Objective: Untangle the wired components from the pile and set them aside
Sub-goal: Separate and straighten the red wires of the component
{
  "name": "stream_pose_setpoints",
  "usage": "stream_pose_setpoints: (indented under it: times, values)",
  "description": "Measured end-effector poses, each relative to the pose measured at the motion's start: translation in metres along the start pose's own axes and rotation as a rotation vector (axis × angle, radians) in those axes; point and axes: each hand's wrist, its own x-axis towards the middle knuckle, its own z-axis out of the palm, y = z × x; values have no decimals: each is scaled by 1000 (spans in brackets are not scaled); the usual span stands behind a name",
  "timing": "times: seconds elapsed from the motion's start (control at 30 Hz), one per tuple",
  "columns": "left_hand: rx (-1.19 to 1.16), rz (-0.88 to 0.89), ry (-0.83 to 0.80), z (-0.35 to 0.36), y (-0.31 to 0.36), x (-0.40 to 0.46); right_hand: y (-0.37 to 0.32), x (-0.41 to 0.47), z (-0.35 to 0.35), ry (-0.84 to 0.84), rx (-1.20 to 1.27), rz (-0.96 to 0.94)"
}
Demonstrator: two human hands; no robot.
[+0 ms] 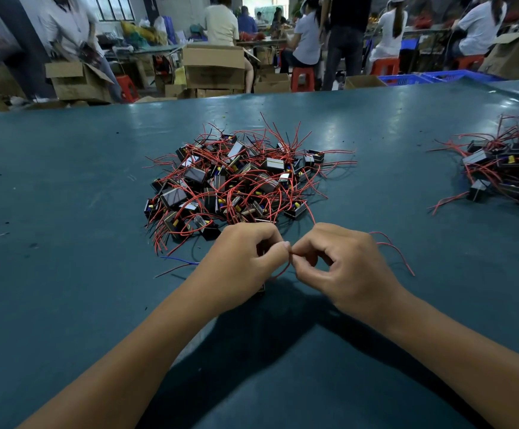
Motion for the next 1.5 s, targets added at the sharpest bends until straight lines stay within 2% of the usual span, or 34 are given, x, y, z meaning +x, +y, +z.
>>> stream_pose_setpoints:
  times: [0.1,0.17,0.23,0.37,0.43,0.73,1.13,1.5]
  values:
    - [-322,-317,-46,6,5,1,-2,1,1,2,-137,-116]
    - [-438,-406,-79,3,5,1,0,1,0,1,-138,-132]
    - [-342,-240,-57,-5,0,2,4,0,-3,5,-98,-109]
    - [92,264,5,-20,-10,6,9,1,-5,-23,-78,-102]
    - [165,358,-35,-18,-11,6,9,1,-6,-31,-70,-113]
    - [211,451,31,-15,-11,7,9,-1,-7,-36,-38,-127]
    - [50,287,-89,-20,-8,8,12,0,-4,-57,2,-86]
    - [140,281,-122,-17,-4,5,9,-2,-5,-41,-7,-118]
